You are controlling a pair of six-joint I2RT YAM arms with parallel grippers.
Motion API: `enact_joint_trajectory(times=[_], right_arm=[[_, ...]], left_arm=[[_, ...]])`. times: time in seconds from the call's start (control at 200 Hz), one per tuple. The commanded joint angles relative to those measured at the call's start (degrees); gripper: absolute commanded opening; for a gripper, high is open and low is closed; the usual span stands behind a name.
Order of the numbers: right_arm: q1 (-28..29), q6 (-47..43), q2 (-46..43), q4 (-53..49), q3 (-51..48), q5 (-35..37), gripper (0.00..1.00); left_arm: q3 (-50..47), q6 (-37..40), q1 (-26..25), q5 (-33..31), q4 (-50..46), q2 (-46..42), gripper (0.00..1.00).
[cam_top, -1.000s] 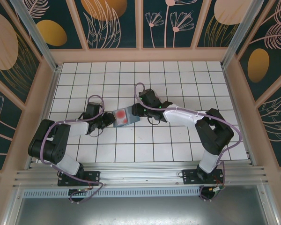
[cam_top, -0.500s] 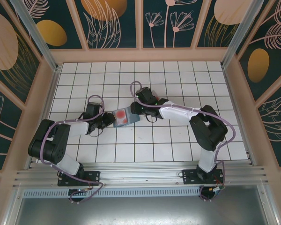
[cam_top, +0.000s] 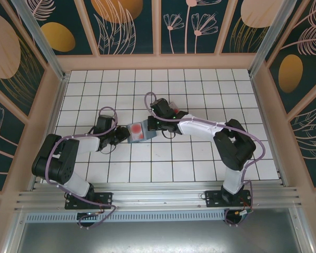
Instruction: Put the credit cards into the card holder
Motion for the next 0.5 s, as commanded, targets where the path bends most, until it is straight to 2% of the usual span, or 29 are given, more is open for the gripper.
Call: enact_joint_trajectory(times=[0.0,0.165,0.245,0.33,0.495], right_arm=[[2.8,2.7,-0.3,4.2,4.0,-8.6,0.02],[4.3,5.9,5.3,8.9,6.7,-16.7,0.02],[4.3,6.1,8.1,9.9,7.2,-17.2,0.02],[3.8,5.8,10.7,9.5,7.8,-17.1,0.02],[2.9,5.9,12.9,10.0,7.2,-16.4,0.02]], left_arm=[[-0.4,0.1,-0.5,1.0,-3.5,1.3,0.26],[-0.4,-0.2,-0.5,0.8,-3.9,0.1,0.26],[-0.5,-0.5,-0.5,0.2,-4.6,-1.2,0.28],[-0.4,0.0,-0.5,-0.3,-6.8,-2.9,0.35],[1.9,2.0,-0.3,-11.2,-19.6,-7.9,0.39]])
